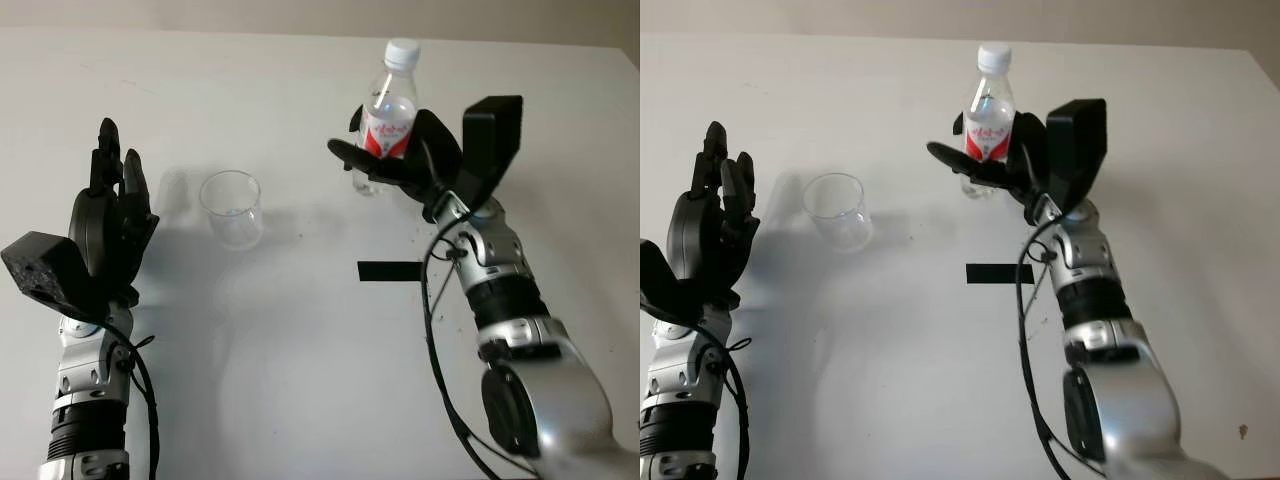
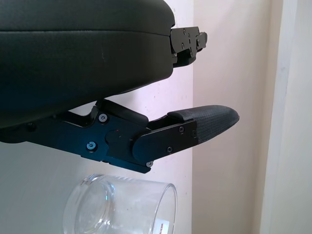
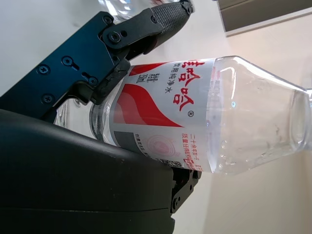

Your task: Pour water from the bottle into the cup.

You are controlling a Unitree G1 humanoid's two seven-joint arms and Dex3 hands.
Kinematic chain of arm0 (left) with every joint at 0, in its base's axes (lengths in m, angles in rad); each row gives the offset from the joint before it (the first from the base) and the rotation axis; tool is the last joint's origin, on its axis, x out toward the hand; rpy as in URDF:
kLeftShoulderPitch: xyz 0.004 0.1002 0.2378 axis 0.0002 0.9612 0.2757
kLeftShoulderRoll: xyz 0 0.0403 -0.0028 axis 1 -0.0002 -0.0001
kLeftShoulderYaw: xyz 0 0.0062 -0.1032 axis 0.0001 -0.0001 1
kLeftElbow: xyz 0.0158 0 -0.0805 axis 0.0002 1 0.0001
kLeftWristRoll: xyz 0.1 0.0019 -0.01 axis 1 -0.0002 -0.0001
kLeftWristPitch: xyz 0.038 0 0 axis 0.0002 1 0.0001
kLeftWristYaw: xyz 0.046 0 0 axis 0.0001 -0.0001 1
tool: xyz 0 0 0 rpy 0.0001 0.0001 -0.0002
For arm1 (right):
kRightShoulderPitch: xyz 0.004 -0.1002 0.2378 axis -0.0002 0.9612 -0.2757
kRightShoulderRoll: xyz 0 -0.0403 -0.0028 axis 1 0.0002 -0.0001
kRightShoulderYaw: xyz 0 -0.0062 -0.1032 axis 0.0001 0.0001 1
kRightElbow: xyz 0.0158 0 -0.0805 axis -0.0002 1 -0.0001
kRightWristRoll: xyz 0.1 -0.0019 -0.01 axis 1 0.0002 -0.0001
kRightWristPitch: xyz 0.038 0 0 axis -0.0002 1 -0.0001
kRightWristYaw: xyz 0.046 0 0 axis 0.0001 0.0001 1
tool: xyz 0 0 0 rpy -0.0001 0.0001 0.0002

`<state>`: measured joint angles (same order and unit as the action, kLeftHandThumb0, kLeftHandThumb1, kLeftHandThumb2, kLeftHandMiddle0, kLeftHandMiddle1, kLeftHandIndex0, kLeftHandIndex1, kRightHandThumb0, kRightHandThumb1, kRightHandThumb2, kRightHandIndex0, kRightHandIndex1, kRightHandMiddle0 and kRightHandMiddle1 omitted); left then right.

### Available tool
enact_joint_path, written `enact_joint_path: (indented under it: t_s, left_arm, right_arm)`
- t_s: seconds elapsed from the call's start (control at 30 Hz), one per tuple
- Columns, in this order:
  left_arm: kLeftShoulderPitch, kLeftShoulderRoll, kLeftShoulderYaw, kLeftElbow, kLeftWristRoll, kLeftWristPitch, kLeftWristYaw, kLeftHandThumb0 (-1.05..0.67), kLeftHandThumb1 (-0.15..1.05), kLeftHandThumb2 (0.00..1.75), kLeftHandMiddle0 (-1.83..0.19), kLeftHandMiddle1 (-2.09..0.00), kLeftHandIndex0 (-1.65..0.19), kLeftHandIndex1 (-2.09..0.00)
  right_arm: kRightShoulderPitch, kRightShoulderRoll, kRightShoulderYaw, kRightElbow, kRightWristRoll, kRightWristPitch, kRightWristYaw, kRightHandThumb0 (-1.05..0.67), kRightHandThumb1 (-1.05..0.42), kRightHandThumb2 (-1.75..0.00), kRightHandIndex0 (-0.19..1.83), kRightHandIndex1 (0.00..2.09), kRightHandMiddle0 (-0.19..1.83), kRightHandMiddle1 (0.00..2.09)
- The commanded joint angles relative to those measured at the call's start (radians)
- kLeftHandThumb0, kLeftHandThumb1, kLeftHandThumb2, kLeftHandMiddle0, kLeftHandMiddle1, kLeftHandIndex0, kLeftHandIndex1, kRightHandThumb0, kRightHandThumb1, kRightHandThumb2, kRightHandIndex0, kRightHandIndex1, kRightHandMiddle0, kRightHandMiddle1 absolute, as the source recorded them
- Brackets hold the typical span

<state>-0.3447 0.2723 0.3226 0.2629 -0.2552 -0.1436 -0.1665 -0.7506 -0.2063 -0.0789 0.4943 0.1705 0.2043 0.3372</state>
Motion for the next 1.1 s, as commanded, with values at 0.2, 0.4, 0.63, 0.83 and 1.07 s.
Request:
enact_joint_path:
  t_s: [0.2,0.4,0.63,0.83,1.07]
  left_arm:
    - [0.018,0.02,0.012,-0.012,-0.018,-0.002,-0.034,-0.7,1.05,0.72,0.14,-0.04,0.16,-0.03]
    - [0.017,0.024,0.018,-0.001,-0.022,-0.012,-0.045,-0.71,1.05,0.7,0.13,-0.05,0.16,-0.03]
    - [0.02,0.028,0.026,-0.012,-0.026,0.0,-0.052,-0.71,1.05,0.71,0.14,-0.05,0.18,-0.03]
    - [0.026,0.029,0.025,-0.029,-0.012,0.013,-0.029,-0.73,1.05,0.7,0.11,-0.06,0.15,-0.04]
    - [0.027,0.03,0.026,-0.028,-0.016,0.014,-0.033,-0.72,1.05,0.71,0.13,-0.05,0.17,-0.03]
  right_arm:
    - [0.126,-0.078,0.016,-0.243,-0.041,0.071,0.017,-0.18,-1.05,-0.3,1.32,2.09,1.01,2.09]
    - [0.198,-0.074,0.007,-0.378,-0.032,0.123,-0.005,-0.19,-1.05,-0.33,1.41,2.09,1.09,2.09]
    - [0.259,-0.037,-0.001,-0.456,0.009,0.193,-0.033,-0.19,-1.05,-0.37,1.42,2.09,1.14,2.09]
    - [0.291,-0.017,-0.019,-0.514,0.072,0.278,-0.047,-0.19,-1.05,-0.42,1.63,2.09,1.24,2.09]
    - [0.339,0.018,-0.032,-0.56,0.113,0.344,-0.089,-0.2,-1.05,-0.42,1.8,2.09,1.32,2.09]
